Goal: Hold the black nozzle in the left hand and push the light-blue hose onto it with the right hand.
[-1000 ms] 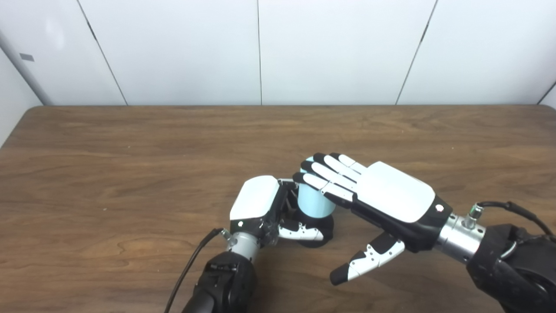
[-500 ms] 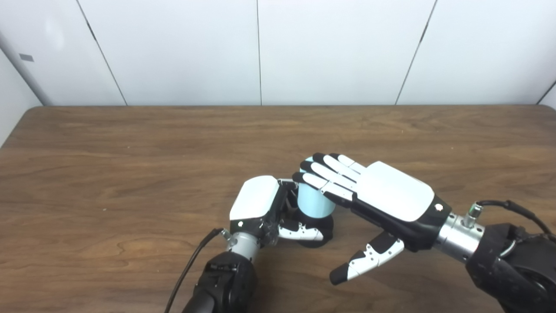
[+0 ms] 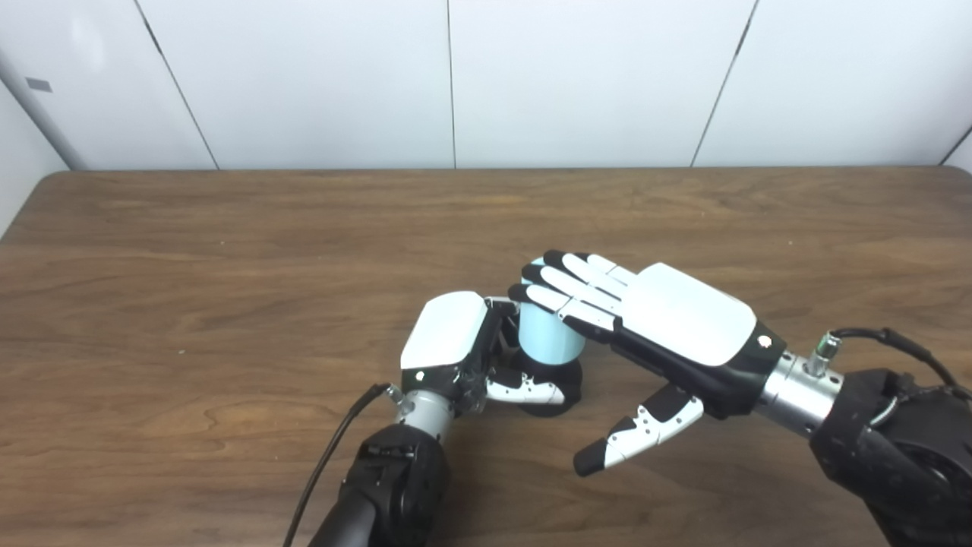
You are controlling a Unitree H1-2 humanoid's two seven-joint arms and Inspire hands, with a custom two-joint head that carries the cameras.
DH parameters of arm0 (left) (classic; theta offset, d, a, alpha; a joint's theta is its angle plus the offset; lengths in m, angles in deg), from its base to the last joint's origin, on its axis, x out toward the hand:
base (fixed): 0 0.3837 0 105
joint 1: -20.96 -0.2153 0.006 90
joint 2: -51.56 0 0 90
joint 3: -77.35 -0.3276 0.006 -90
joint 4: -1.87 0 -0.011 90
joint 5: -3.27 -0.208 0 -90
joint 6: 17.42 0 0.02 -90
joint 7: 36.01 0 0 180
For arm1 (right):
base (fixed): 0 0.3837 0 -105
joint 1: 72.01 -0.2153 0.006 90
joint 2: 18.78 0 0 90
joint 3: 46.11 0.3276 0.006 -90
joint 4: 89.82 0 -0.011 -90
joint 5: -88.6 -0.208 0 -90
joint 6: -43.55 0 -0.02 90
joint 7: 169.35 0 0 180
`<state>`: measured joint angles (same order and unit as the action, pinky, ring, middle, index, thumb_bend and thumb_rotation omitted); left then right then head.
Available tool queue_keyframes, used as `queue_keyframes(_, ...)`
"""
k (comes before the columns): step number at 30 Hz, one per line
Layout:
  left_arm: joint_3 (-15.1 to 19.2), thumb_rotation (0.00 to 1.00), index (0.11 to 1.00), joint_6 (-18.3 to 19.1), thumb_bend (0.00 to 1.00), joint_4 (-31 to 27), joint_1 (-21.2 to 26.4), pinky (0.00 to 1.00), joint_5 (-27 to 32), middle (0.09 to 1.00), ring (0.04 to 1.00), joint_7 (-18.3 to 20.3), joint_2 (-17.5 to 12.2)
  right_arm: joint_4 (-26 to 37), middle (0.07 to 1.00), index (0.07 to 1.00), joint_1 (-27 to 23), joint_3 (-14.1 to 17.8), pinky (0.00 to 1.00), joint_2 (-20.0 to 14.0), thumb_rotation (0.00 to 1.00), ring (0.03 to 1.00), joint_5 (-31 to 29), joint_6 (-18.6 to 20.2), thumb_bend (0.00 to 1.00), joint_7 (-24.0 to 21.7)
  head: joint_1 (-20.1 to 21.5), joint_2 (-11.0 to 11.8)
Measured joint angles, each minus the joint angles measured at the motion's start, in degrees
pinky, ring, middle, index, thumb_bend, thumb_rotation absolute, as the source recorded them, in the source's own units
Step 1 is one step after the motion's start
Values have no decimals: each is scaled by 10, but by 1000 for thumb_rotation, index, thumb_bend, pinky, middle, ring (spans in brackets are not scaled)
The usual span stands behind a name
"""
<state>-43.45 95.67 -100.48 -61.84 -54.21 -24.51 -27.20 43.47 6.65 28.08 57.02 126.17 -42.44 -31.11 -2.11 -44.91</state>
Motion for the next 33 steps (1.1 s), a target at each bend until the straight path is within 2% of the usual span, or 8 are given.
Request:
queue_keyframes(5, 0, 0, 470, 5, 499, -2, -1, 480, 0, 527, 494, 2, 0, -7, 978, 962, -6, -4, 983, 1, 897, 995, 1, 0, 661, 3, 1, -1)
queue_keyframes(22, -3, 0, 449, 10, 495, -4, 0, 512, -1, 537, 526, 4, -1, -12, 968, 957, -7, -7, 986, 2, 889, 989, 1, 0, 664, 13, 1, -1)
queue_keyframes(25, -3, 0, 462, 11, 498, -4, 0, 486, -1, 531, 504, 4, -1, -10, 976, 959, -4, -5, 994, 1, 895, 994, 0, 0, 667, 13, 2, -1)
queue_keyframes(33, -4, 0, 466, 10, 498, -4, 0, 492, -2, 531, 502, 4, 0, -6, 975, 953, -3, -4, 987, -3, 886, 992, -1, 0, 673, 13, 0, -1)
